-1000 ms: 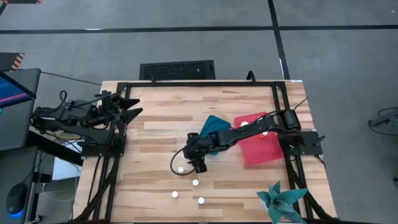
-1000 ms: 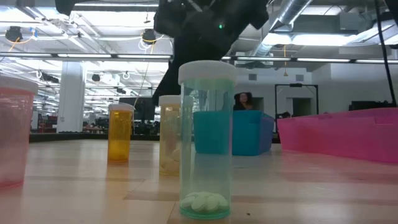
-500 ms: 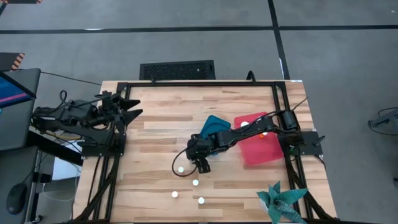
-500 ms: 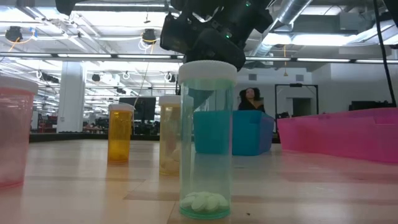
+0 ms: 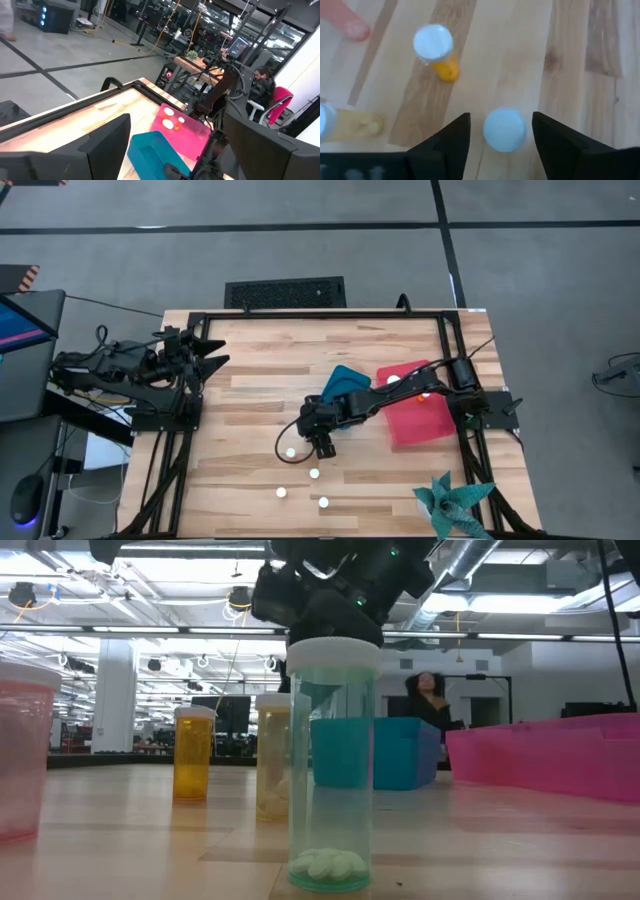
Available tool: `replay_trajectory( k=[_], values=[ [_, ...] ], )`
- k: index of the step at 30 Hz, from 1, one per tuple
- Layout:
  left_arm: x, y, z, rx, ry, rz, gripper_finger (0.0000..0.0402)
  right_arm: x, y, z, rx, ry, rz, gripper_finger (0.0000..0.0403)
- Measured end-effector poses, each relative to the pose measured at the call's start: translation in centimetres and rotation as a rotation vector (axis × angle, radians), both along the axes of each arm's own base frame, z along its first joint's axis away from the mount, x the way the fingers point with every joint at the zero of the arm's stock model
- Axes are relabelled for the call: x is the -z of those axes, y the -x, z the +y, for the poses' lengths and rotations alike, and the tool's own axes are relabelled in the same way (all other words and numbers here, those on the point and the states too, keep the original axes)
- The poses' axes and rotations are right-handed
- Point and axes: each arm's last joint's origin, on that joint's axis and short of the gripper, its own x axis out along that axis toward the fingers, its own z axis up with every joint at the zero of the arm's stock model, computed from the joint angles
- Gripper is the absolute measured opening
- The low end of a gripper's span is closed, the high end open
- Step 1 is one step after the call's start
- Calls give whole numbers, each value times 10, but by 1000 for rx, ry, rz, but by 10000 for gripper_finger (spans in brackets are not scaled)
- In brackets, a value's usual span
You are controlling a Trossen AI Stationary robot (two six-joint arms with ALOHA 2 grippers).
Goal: Pick and place medicine bottles into bin by pill shape (circle, oval)
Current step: Put the blue capsule bottle into the pink bin
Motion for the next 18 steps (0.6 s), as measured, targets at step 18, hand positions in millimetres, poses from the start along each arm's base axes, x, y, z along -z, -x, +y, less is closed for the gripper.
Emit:
replay_trajectory(
  k=[18],
  values=[
    [0, 0, 0, -3, -1, 0, 312, 0, 0, -2, 11, 1, 6, 106]
  ],
)
